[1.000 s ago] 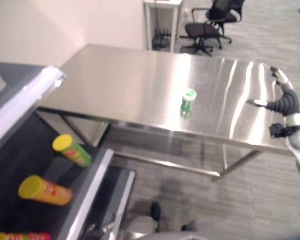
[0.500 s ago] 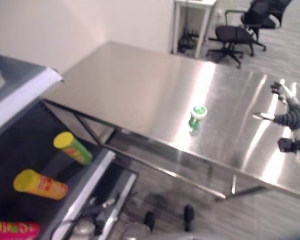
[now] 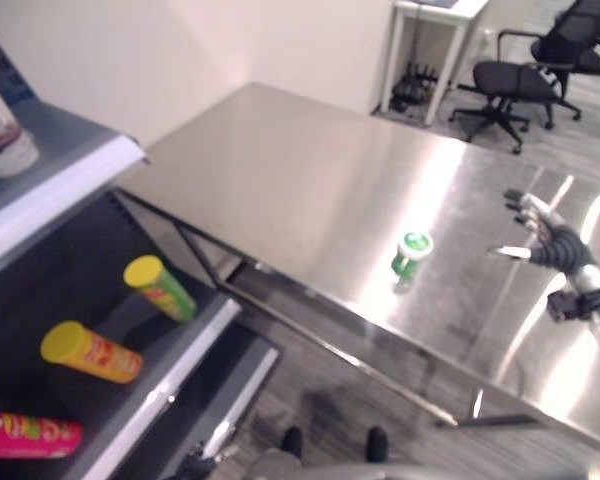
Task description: Put the goods on the table back onto the shelves and tidy them up.
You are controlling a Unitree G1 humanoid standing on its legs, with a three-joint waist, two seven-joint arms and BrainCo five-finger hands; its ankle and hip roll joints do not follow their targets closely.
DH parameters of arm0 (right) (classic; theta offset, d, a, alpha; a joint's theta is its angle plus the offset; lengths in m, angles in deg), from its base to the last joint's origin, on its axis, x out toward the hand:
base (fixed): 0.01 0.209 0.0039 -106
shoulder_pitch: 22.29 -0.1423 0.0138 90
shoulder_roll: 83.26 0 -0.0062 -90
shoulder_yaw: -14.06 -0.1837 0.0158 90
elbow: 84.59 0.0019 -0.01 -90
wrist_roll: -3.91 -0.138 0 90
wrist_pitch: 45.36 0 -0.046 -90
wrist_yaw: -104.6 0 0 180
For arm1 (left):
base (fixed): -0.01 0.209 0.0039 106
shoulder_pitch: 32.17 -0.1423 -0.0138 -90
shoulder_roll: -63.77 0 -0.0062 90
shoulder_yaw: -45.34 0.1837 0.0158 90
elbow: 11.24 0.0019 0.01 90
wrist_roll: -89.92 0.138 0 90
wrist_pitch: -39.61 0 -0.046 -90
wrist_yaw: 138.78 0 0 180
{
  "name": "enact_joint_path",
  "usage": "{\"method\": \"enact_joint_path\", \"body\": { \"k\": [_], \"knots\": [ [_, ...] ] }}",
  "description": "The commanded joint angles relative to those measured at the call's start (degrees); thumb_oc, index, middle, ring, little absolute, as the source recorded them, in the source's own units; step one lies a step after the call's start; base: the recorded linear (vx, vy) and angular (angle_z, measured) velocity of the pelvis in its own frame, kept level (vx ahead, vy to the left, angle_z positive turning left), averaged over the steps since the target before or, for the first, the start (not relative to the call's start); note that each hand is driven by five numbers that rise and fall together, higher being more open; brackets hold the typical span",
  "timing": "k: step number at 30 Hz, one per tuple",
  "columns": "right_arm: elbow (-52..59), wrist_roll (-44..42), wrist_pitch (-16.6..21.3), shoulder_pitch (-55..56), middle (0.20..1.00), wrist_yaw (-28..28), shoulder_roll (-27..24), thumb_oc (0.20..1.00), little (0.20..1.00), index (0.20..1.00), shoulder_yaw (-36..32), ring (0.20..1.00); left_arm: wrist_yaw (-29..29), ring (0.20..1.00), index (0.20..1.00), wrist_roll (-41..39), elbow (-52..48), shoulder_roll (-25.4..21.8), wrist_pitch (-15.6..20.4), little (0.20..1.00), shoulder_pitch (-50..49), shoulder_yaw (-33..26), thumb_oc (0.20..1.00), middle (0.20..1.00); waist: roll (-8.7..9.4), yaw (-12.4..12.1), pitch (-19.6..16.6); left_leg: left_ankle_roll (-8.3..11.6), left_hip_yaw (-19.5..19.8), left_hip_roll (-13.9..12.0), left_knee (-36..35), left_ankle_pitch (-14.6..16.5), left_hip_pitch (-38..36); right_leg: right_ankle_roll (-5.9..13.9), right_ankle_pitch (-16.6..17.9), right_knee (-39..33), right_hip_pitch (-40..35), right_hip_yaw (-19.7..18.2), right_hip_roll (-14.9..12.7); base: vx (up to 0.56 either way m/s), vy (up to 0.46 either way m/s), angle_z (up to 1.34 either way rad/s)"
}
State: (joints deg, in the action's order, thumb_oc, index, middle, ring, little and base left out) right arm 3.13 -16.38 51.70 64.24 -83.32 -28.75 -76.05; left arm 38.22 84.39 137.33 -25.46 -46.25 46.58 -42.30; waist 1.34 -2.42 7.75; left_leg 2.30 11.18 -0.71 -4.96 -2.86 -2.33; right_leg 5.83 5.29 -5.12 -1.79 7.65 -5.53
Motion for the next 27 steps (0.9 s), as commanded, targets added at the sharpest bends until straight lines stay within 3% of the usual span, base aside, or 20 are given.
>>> {"method": "enact_joint_path", "body": {
  "k": [1,11,27],
  "knots": [
    [-0.5,1.1,3.1,-5.9,1.000,0.0,-3.3,1.000,1.000,1.000,3.3,1.000,0.2,1.000,1.000,1.8,1.3,-2.5,1.6,1.000,2.7,1.6,1.000,1.000,1.35,-2.8,-1.1,3.38,-0.5,-0.6,0.0,3.5,-0.1,2.95,-5.6,2.7,-1.7,1.3,-2.2,0.03,-0.008,0.24],
    [-5.2,5.8,2.8,-10.4,1.000,0.1,-3.4,1.000,1.000,1.000,9.9,1.000,0.0,1.000,1.000,1.6,2.4,-2.5,1.5,1.000,2.3,2.0,1.000,1.000,0.77,-4.9,-0.4,3.92,2.4,0.4,0.0,2.7,1.4,2.84,-6.1,2.5,-2.4,5.2,-2.9,0.02,-0.009,0.23],
    [-4.5,5.4,2.4,-12.3,1.000,-2.2,-5.4,1.000,1.000,1.000,14.5,1.000,-0.1,1.000,1.000,1.0,2.0,-2.4,1.6,1.000,3.1,2.6,1.000,1.000,2.17,-6.4,0.2,4.29,3.7,0.6,0.0,2.4,2.2,2.79,-6.6,2.7,-3.1,7.8,-3.4,0.01,-0.005,0.11]
  ]
}}
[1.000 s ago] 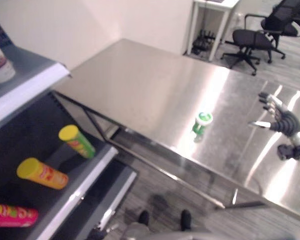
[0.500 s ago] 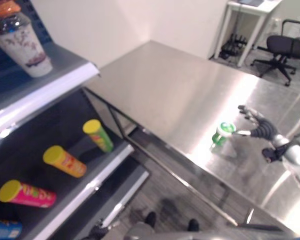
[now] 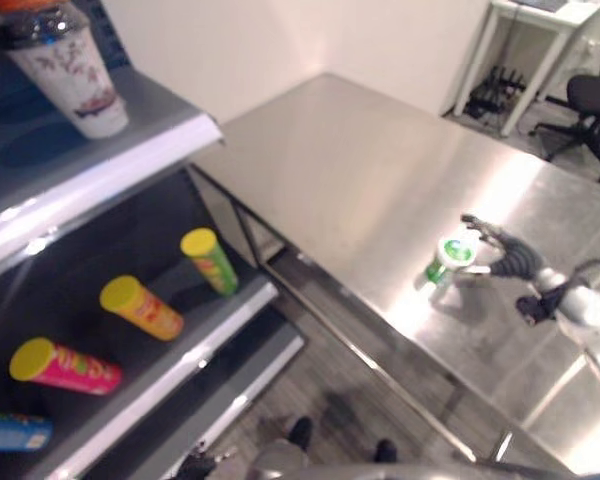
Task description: Put the goods on the table back onto the shelves and tidy them up.
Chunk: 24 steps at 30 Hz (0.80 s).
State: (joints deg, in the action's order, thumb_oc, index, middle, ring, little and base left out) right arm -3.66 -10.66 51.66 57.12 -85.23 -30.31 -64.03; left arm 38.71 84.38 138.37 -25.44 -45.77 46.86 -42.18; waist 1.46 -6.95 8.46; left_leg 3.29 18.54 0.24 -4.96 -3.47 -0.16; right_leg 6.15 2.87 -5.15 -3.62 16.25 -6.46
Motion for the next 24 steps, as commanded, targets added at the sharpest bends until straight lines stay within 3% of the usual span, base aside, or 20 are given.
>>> {"method": "enact_joint_path", "body": {
  "k": [1,19,20,22,23,24],
  "knots": [
    [2.1,-0.1,2.5,-5.7,1.000,-0.4,-4.0,1.000,1.000,1.000,3.2,1.000,-0.6,1.000,1.000,1.0,0.9,-2.5,1.2,1.000,2.8,2.5,1.000,1.000,2.25,-1.9,-0.5,3.30,-3.8,-0.4,0.0,3.1,-0.1,2.51,-4.2,2.6,-1.4,-0.9,-2.5,0.00,0.000,0.00],
    [0.8,1.2,2.4,-9.7,1.000,-0.3,-2.5,1.000,1.000,1.000,7.6,1.000,-1.0,1.000,1.000,0.4,0.1,-2.8,1.2,1.000,3.1,2.7,1.000,1.000,2.35,-2.5,-0.5,3.27,-4.0,-0.5,0.0,3.4,-0.3,2.52,-4.2,2.5,-1.7,-0.9,-2.6,0.00,0.000,0.00],
    [0.4,1.2,2.3,-10.1,0.834,-0.5,-2.3,0.834,0.834,0.834,8.3,0.834,-1.0,1.000,1.000,0.4,0.3,-2.8,1.2,1.000,3.1,2.6,1.000,1.000,2.42,-2.5,-0.4,3.28,-4.1,-0.5,0.0,3.4,-0.3,2.52,-4.2,2.5,-1.7,-0.8,-2.6,0.00,0.000,0.00],
    [-0.3,1.2,2.1,-10.8,0.278,-0.7,-1.9,0.278,0.278,0.278,9.1,0.278,-1.1,1.000,1.000,0.2,0.4,-2.9,1.1,1.000,3.0,2.5,1.000,1.000,2.52,-2.6,-0.4,3.26,-4.2,-0.5,0.0,3.4,-0.3,2.48,-4.3,2.5,-1.7,-0.9,-2.6,0.00,0.000,0.00],
    [-0.5,1.1,2.0,-11.2,0.200,-0.7,-1.6,0.200,0.200,0.200,9.5,0.200,-1.1,1.000,1.000,0.1,0.7,-2.9,1.1,1.000,3.1,2.4,1.000,1.000,2.58,-2.7,-0.4,3.28,-4.3,-0.5,0.0,3.5,-0.3,2.45,-4.3,2.5,-1.7,-1.0,-2.6,0.00,0.000,0.00],
    [-0.6,1.0,2.0,-11.4,0.200,-0.8,-1.5,0.200,0.200,0.200,9.8,0.200,-1.1,1.000,1.000,0.1,0.8,-2.9,1.0,1.000,3.2,2.4,1.000,1.000,2.60,-2.7,-0.3,3.28,-4.3,-0.5,0.0,3.4,-0.3,2.44,-4.3,2.5,-1.7,-1.0,-2.6,0.00,0.000,0.00]
  ]
}}
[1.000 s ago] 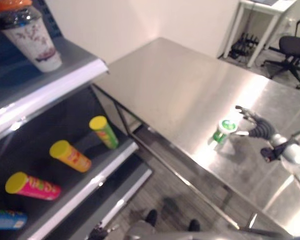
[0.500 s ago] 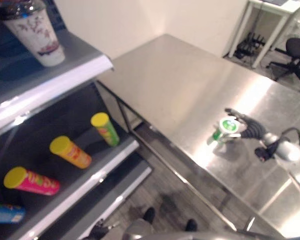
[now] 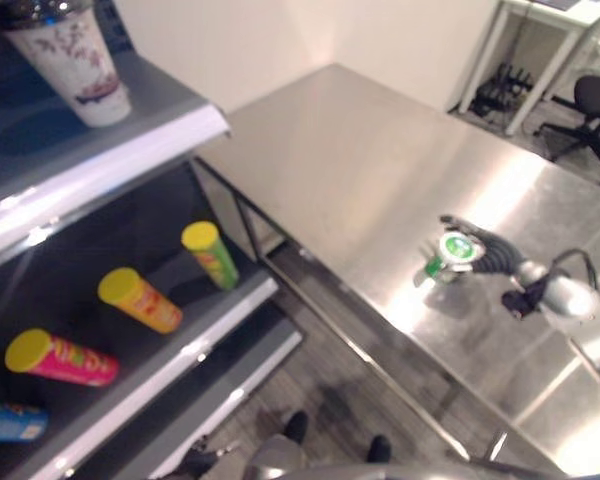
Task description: Put the goods on the table back onto the shelves and tidy them up.
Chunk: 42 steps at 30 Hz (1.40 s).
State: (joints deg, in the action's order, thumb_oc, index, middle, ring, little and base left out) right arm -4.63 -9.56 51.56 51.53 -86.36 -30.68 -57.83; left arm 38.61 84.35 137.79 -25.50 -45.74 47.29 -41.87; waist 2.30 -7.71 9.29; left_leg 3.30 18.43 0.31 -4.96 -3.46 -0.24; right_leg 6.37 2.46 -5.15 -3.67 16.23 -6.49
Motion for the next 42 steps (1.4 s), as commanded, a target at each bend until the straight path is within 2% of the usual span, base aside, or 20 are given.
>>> {"method": "enact_joint_path", "body": {
  "k": [1,11,18,19,20,21,22,24,25,26,28,29,31,32,33,35,36,39,40,42],
  "knots": [
    [0.4,-0.1,2.1,-5.9,0.200,0.4,-1.1,0.200,0.200,0.200,3.6,0.200,-1.0,1.000,1.000,0.1,1.4,-2.8,1.0,1.000,2.8,2.1,1.000,1.000,1.76,-1.9,-1.2,3.27,-4.2,-0.6,0.0,3.4,-0.3,2.22,-3.8,2.5,-1.6,-1.0,-2.5,0.00,0.000,0.00],
    [0.3,0.8,1.7,-5.5,0.200,1.0,-1.2,0.200,0.200,0.200,3.1,0.200,-1.1,1.000,1.000,-0.3,1.1,-2.7,0.8,1.000,3.1,2.0,1.000,1.000,1.99,-2.3,-1.5,3.20,-4.1,-0.6,0.0,3.6,-0.5,2.19,-4.0,2.3,-2.2,-0.6,-2.6,0.00,0.000,0.00],
    [5.2,1.0,2.9,-5.3,0.200,4.4,-3.4,0.200,0.200,0.200,-3.0,0.200,-1.6,1.000,1.000,-1.1,1.0,-3.2,0.8,1.000,2.9,0.5,1.000,1.000,1.99,-2.0,-1.5,3.00,-4.9,-1.0,0.0,3.8,-1.0,2.38,-4.1,2.8,-1.9,-1.2,-2.6,-0.01,-0.010,-0.01],
    [8.8,1.2,3.8,-4.8,0.200,6.0,-4.3,0.200,0.200,0.200,-6.7,0.200,-1.9,1.000,1.000,-1.7,-0.2,-3.4,0.9,1.000,2.9,-0.3,1.000,1.000,1.53,-2.1,-1.3,2.88,-4.6,-1.2,0.0,3.7,-1.4,2.07,-5.3,6.4,-0.6,-2.6,-2.9,-0.06,-0.048,-0.03],
    [8.9,1.2,3.7,-4.6,0.200,6.0,-4.3,0.200,0.200,0.200,-6.9,0.200,-1.9,1.000,1.000,-1.7,-0.2,-3.5,0.9,1.000,2.9,-0.2,1.000,1.000,1.59,-2.1,-1.4,2.83,-4.5,-1.2,0.0,3.6,-1.1,2.12,-5.2,6.4,-0.4,-2.6,-3.0,-0.12,-0.114,-0.02],
    [14.3,2.5,4.4,-2.5,0.200,7.6,-5.5,0.200,0.200,0.200,-11.9,0.200,-2.2,1.000,1.000,-2.3,-1.1,-4.4,1.0,1.000,4.2,-0.2,1.000,1.000,1.20,-0.2,-0.4,2.97,-1.4,-1.1,0.7,2.9,-0.1,2.36,-6.5,13.6,3.0,-10.4,-1.7,-0.09,-0.078,0.02],
    [14.5,2.5,4.4,-2.4,0.200,7.6,-5.5,0.200,0.200,0.200,-12.1,0.200,-2.2,1.000,1.000,-2.3,-1.1,-4.4,1.0,1.000,4.2,-0.2,1.000,1.000,1.23,-0.2,-0.6,2.95,-1.4,-1.1,0.7,2.8,0.2,2.40,-6.4,13.6,3.2,-10.4,-1.7,-0.14,-0.125,0.14],
    [17.5,3.4,5.2,-3.3,0.200,9.1,-6.3,0.200,0.200,0.200,-14.8,0.200,-2.4,1.000,1.000,-2.5,-2.2,-5.3,1.5,1.000,5.1,-0.2,1.000,1.000,1.06,0.8,-0.6,3.50,0.4,-1.3,0.4,1.9,1.4,1.96,-8.4,14.9,4.1,-19.3,1.6,-0.10,-0.079,0.67],
    [17.5,3.4,5.2,-3.3,0.200,9.1,-6.3,0.200,0.200,0.200,-14.9,0.200,-2.4,1.000,1.000,-2.5,-2.2,-5.3,1.5,1.000,5.1,-0.2,1.000,1.000,1.06,0.8,-0.6,3.50,0.4,-1.3,0.4,1.9,1.4,1.96,-8.4,15.0,4.1,-19.4,1.6,-0.14,-0.204,0.88],
    [20.1,2.7,6.3,-5.7,0.200,10.2,-6.5,0.200,0.200,0.200,-15.9,0.200,-2.5,1.000,1.000,-3.0,-2.6,-5.6,1.8,1.000,5.6,-0.3,1.000,1.000,1.53,0.3,-1.0,4.40,1.1,-1.8,0.3,1.3,2.2,0.60,-9.5,12.1,1.9,-20.1,2.2,-0.14,-0.287,0.51],
    [22.3,2.1,6.8,-6.9,0.200,10.8,-6.8,0.200,0.200,0.200,-16.4,0.200,-2.6,1.000,1.000,-4.3,-3.1,-5.4,1.5,1.000,6.3,-0.1,1.000,1.000,1.99,0.3,-1.3,5.24,3.2,-2.4,0.7,-0.6,4.7,-0.62,-10.3,8.9,0.1,-19.8,3.8,-0.20,-0.394,0.50],
    [24.2,1.5,7.3,-9.0,0.200,11.4,-7.3,0.200,0.200,0.200,-16.6,0.200,-2.5,1.000,1.000,-5.0,-3.4,-5.0,1.4,1.000,6.0,0.1,1.000,1.000,2.39,0.2,-0.5,6.56,4.4,-2.6,0.8,-2.6,6.5,-1.47,-10.1,6.3,-1.6,-19.4,5.5,-0.18,-0.297,0.86],
    [24.2,1.5,7.3,-9.1,0.200,11.4,-7.4,0.200,0.200,0.200,-16.5,0.200,-2.5,1.000,1.000,-5.0,-3.4,-4.9,1.4,1.000,6.0,0.0,1.000,1.000,2.29,0.4,-0.7,6.59,4.6,-2.6,0.7,-2.8,6.8,-1.43,-9.9,6.1,-1.5,-19.2,5.6,-0.16,-0.195,0.98],
    [26.1,1.1,7.9,-10.4,0.200,11.6,-8.5,0.200,0.200,0.200,-16.7,0.200,-2.5,1.000,1.000,-5.0,-3.2,-4.3,1.1,1.000,5.7,0.4,1.000,1.000,2.65,0.6,0.6,6.59,2.1,-2.6,0.8,-2.9,9.2,-1.91,-9.5,3.9,-3.0,-18.1,6.7,-0.25,-0.213,0.89],
    [26.9,0.9,7.6,-10.4,0.200,11.4,-8.8,0.200,0.200,0.200,-16.7,0.200,-2.5,1.000,1.000,-4.9,-3.1,-4.2,0.8,1.000,5.6,0.4,1.000,1.000,2.75,1.1,0.8,6.19,-1.4,-2.9,0.9,-2.5,10.1,-1.79,-9.3,3.7,-2.8,-17.1,6.6,-0.34,-0.251,1.15],
    [28.3,0.7,7.4,-11.5,0.200,11.7,-9.6,0.200,0.200,0.200,-16.4,0.200,-2.4,1.000,1.000,-4.3,-1.9,-3.5,0.0,1.000,4.2,-0.6,1.000,1.000,3.26,1.5,0.9,4.77,-13.4,-5.1,2.3,-1.8,9.6,-1.44,-8.2,3.3,-2.4,-13.0,5.7,-0.26,-0.086,1.41],
    [28.3,0.7,7.4,-11.5,0.200,11.7,-9.6,0.200,0.200,0.200,-16.4,0.200,-2.4,1.000,1.000,-4.3,-1.9,-3.5,0.0,1.000,4.2,-0.6,1.000,1.000,3.20,1.5,0.7,4.77,-13.3,-5.2,2.4,-1.9,9.9,-1.44,-8.1,3.3,-2.2,-12.9,5.8,-0.23,-0.014,0.93],
    [29.6,0.2,7.7,-13.6,0.200,11.4,-10.1,0.200,0.200,0.200,-15.7,0.200,-2.5,1.000,1.000,-2.4,0.9,-3.0,-0.4,1.000,3.6,-1.3,1.000,1.000,3.22,2.5,-0.2,5.28,-16.7,-9.2,6.1,-1.1,5.9,-1.87,-7.3,4.0,-0.9,-7.6,3.7,-0.15,0.044,0.56],
    [29.6,0.2,7.7,-13.7,0.200,11.4,-10.2,0.200,0.200,0.200,-15.5,0.200,-2.5,1.000,1.000,-2.4,0.9,-3.0,-0.4,1.000,3.6,-1.3,1.000,1.000,3.18,2.7,-0.3,5.28,-16.5,-9.2,6.1,-1.2,6.1,-1.87,-7.2,3.9,-0.8,-7.5,3.7,-0.09,0.043,0.77],
    [29.5,0.0,7.6,-15.5,0.200,11.2,-11.0,0.200,0.200,0.200,-14.5,0.200,-2.6,1.000,1.000,-2.3,1.2,-2.9,-0.4,1.000,3.4,-1.6,1.000,1.000,3.31,3.2,-1.2,5.52,-18.6,-12.1,6.7,-0.7,3.4,-1.70,-7.1,3.8,-0.2,-5.1,2.6,-0.06,0.046,0.70]
  ]
}}
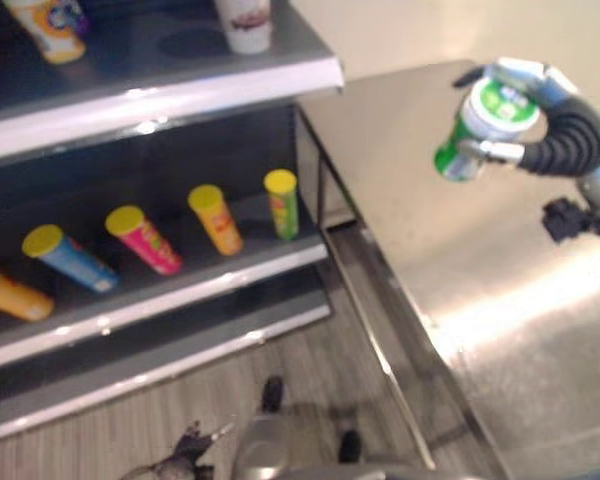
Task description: Put the goods on the table back onto the shelves and tidy them up.
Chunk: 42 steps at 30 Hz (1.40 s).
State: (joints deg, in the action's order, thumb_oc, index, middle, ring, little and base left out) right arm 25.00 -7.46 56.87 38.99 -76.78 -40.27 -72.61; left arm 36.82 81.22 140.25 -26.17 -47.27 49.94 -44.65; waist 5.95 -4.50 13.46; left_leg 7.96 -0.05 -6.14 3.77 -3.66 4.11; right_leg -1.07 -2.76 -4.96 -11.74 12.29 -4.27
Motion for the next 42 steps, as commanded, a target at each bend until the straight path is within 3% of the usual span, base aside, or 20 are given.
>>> {"method": "enact_joint_path", "body": {
  "k": [1,3,4,7,8,12,14,16,22,25,26,29,42],
  "knots": [
    [-0.3,-2.1,2.3,-3.2,0.200,1.7,-1.5,0.200,0.200,0.200,0.6,0.200,-0.8,1.000,1.000,0.8,-1.3,-2.2,1.2,1.000,0.7,1.1,1.000,1.000,-0.45,0.2,-5.3,0.93,0.0,-5.7,-2.0,-0.4,-1.1,5.70,-1.9,3.6,7.7,-1.1,0.4,-0.01,0.020,0.76],
    [-0.3,-2.1,2.3,-3.2,0.200,1.7,-1.5,0.200,0.200,0.200,0.6,0.200,-0.8,1.000,1.000,0.8,-1.3,-2.2,1.2,1.000,0.7,1.1,1.000,1.000,-0.45,0.2,-5.3,0.93,0.0,-5.7,-2.0,-0.4,-1.1,5.70,-1.9,3.6,7.7,-1.1,0.4,-0.01,0.087,0.75],
    [-1.0,-2.9,2.0,-7.2,0.200,1.4,-3.1,0.200,0.200,0.200,3.5,0.200,-0.9,1.000,1.000,2.1,-1.0,-2.3,1.1,1.000,0.6,2.1,1.000,1.000,-1.09,1.0,-7.2,2.17,-2.4,-8.8,-2.7,-0.5,-5.7,6.17,-1.5,3.7,8.1,1.9,-0.9,-0.04,0.232,0.42],
    [-1.6,-3.3,2.1,-9.2,0.200,1.3,-3.1,0.200,0.200,0.200,5.3,0.200,-0.7,1.000,1.000,2.2,-1.0,-2.1,1.2,1.000,0.5,2.4,1.000,1.000,-1.62,1.5,-7.9,2.52,-2.6,-9.0,-3.7,-0.1,-6.7,6.28,-1.3,3.8,8.5,2.9,-1.3,-0.02,0.185,0.83],
    [-4.5,-4.2,1.3,-13.1,0.200,1.7,-4.6,0.200,0.200,0.200,8.1,0.200,-0.2,1.000,1.000,3.3,-1.3,-2.9,0.8,1.000,0.8,4.9,1.000,1.000,-3.22,1.5,-8.8,2.92,-6.4,-8.0,-7.9,-0.3,-8.0,6.93,-0.2,3.9,8.6,6.5,-3.1,-0.03,0.276,0.38],
    [-8.6,-3.5,0.6,-17.4,0.200,2.3,-4.2,0.200,0.200,0.200,11.6,0.200,0.1,1.000,1.000,4.4,-0.9,-2.9,0.7,1.000,0.7,6.2,1.000,1.000,-4.15,1.3,-9.9,2.43,-5.7,-6.5,-8.6,0.7,-7.5,8.02,1.0,3.6,8.3,7.7,-4.6,0.03,0.217,0.78],
    [-10.4,-3.0,0.4,-19.3,0.200,2.9,-3.8,0.200,0.200,0.200,13.0,0.200,0.0,1.000,1.000,4.3,-1.0,-2.9,0.7,1.000,0.9,6.6,1.000,1.000,-4.15,0.9,-9.7,2.08,-5.4,-5.6,-8.3,1.2,-7.2,8.43,1.4,3.5,8.0,8.0,-5.5,0.03,0.217,0.36],
    [-14.7,-2.3,-0.4,-24.9,0.200,3.6,-2.0,0.200,0.200,0.200,17.4,0.200,-0.3,1.000,1.000,4.0,-0.7,-3.7,0.9,1.000,0.8,7.0,1.000,1.000,-3.62,-0.7,-9.4,0.12,-4.2,-2.0,-7.2,3.7,-6.3,10.11,3.2,3.9,8.4,7.3,-8.9,0.03,0.398,0.25],
    [-20.7,-0.8,-1.7,-31.9,0.200,4.1,-0.5,0.200,0.200,0.200,23.0,0.200,-0.4,1.000,1.000,3.8,-0.9,-5.2,1.2,1.000,0.5,7.3,1.000,1.000,-3.24,-2.7,-9.0,-2.61,-3.7,2.7,-7.3,5.3,-6.0,11.82,4.5,8.7,10.5,5.1,-13.6,0.02,0.214,0.00],
    [-20.8,-0.8,-1.6,-32.2,0.200,4.1,-0.4,0.200,0.200,0.200,23.3,0.200,-0.4,1.000,1.000,3.8,-0.9,-5.1,1.2,1.000,0.5,7.3,1.000,1.000,-3.28,-2.7,-9.0,-2.63,-3.8,2.7,-7.3,5.3,-6.0,11.83,4.4,8.8,10.6,5.0,-13.6,0.01,0.020,0.00],
    [-26.2,-1.1,-2.5,-37.9,0.200,4.3,-0.7,0.200,0.200,0.200,27.8,0.200,0.0,1.000,1.000,2.9,-1.1,-6.9,1.5,1.000,1.9,8.1,1.000,1.000,-3.03,-2.3,-8.3,-3.11,-1.9,3.0,-8.2,4.8,-6.2,11.17,3.9,9.5,13.5,-3.9,-9.1,0.04,0.012,-0.06],
    [-32.3,-3.0,-2.9,-42.6,0.200,4.9,0.0,0.200,0.200,0.200,30.9,0.200,-0.1,1.000,1.000,2.3,-1.5,-7.5,2.0,1.000,3.7,9.4,1.000,1.000,-2.45,-2.1,-7.9,-2.94,1.1,3.8,-8.2,4.3,-5.8,11.05,3.6,6.3,13.0,-9.2,-6.3,0.06,-0.031,0.24],
    [-47.1,-1.9,-4.9,-47.4,0.200,4.4,11.3,0.200,0.200,0.200,34.6,0.200,-0.3,1.000,1.000,2.8,0.5,-5.6,1.5,1.000,4.3,12.5,1.000,1.000,-1.35,-4.1,-10.2,-2.00,4.1,2.9,-8.8,4.0,-6.1,10.46,2.7,2.6,7.6,-2.8,-6.2,0.06,-0.058,0.37]
  ]
}}
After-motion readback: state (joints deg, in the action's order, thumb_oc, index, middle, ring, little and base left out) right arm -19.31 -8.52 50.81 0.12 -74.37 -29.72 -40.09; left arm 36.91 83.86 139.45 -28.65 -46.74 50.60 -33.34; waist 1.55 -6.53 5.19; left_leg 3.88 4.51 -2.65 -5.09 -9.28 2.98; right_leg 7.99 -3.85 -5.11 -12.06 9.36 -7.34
